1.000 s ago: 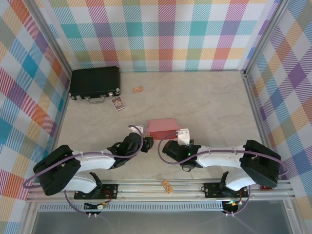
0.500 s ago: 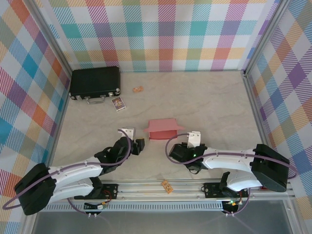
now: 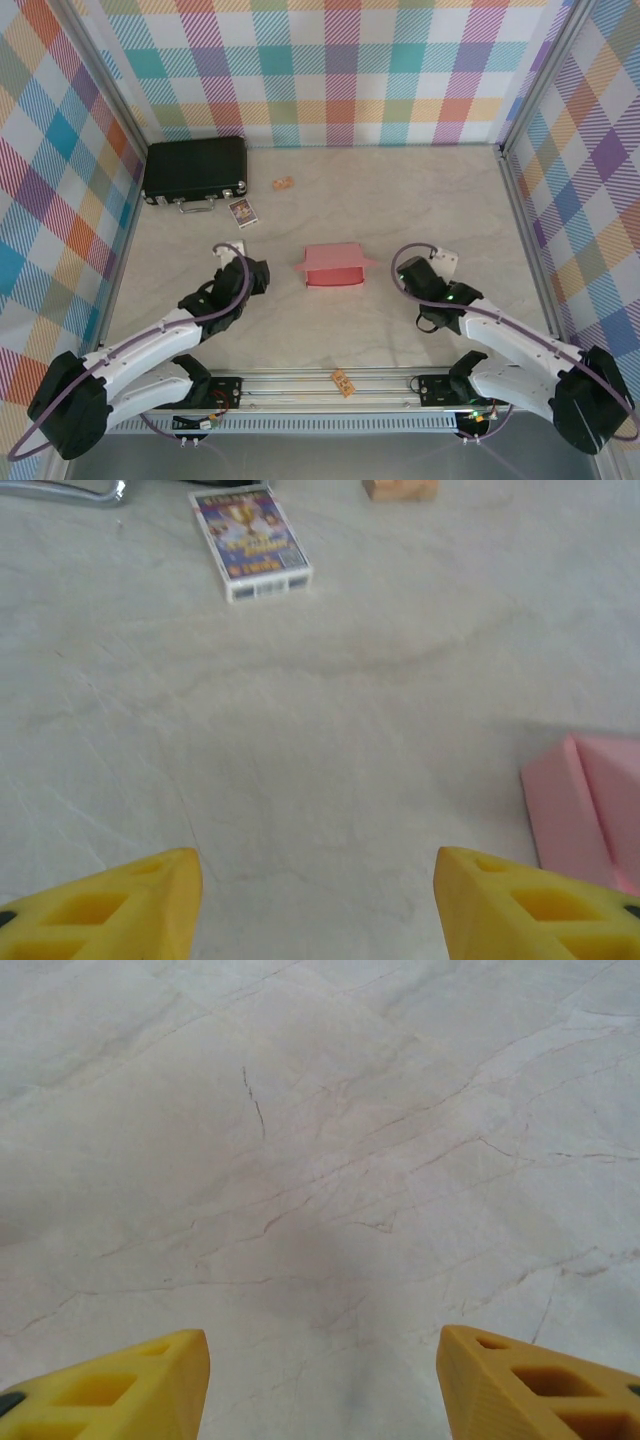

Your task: Fold the paper box

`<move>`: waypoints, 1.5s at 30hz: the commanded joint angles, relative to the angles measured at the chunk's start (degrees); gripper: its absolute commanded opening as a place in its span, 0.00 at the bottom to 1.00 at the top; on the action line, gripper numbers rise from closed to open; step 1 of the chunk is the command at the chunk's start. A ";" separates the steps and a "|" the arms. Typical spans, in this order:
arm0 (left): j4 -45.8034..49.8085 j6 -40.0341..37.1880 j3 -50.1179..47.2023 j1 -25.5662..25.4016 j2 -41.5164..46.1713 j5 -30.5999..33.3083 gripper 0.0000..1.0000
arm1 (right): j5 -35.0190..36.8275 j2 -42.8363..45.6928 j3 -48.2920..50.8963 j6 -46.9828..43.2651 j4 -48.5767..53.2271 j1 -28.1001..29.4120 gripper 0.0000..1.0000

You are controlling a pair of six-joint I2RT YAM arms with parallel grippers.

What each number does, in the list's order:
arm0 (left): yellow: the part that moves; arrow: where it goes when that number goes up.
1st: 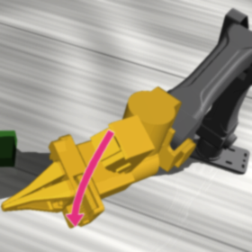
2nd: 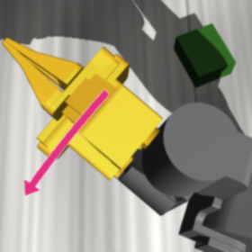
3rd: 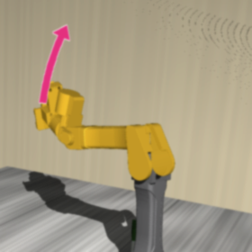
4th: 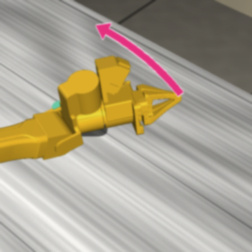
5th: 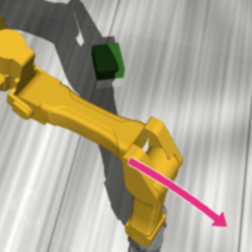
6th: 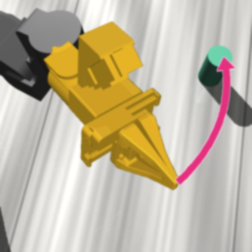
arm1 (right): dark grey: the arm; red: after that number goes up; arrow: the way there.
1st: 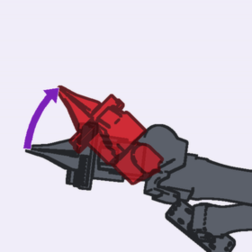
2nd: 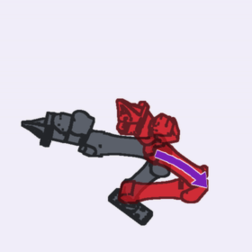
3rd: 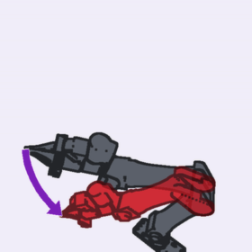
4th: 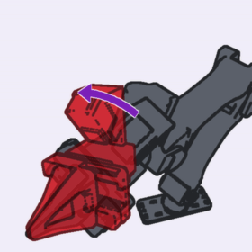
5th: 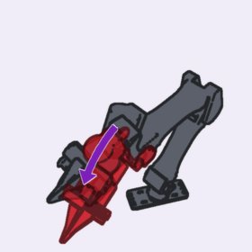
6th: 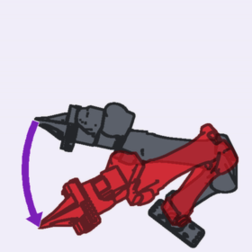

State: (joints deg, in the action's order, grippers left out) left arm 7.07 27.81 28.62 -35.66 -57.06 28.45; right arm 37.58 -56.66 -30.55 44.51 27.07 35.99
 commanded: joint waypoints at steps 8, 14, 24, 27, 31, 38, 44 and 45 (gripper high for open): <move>4.35 -4.10 14.80 5.15 -7.74 -13.72 0.69 | -24.29 -9.40 -12.69 -17.39 -6.70 -6.66 0.62; 5.25 -4.79 19.43 5.16 -12.46 -22.41 0.69 | -35.35 -16.85 -19.60 -19.94 -7.46 -6.68 0.61; 5.06 -4.55 21.91 4.94 -21.06 -33.50 0.65 | -41.32 -24.30 -23.94 -22.01 -6.87 -6.18 0.59; 4.13 -4.27 21.46 4.48 -22.11 -34.41 0.64 | -42.48 -25.96 -24.03 -21.92 -7.60 -5.91 0.59; 3.83 -4.29 21.36 4.20 -24.47 -36.03 0.63 | -43.11 -27.89 -24.20 -21.97 -7.89 -5.55 0.59; 2.99 -3.96 20.87 3.11 -28.71 -37.54 0.58 | -43.21 -30.32 -23.29 -21.71 -7.81 -5.11 0.58; 1.50 -2.79 19.88 2.28 -31.67 -38.20 0.53 | -43.72 -32.51 -22.33 -21.08 -8.45 -4.97 0.58; 1.38 -2.63 19.74 2.10 -32.01 -38.16 0.53 | -43.90 -32.94 -22.23 -20.97 -8.68 -4.96 0.58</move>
State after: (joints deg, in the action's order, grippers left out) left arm 9.82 24.62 48.69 -32.80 -87.83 -8.54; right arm -5.04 -88.38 -53.34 23.24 19.57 30.48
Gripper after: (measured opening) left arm 0.528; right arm 0.581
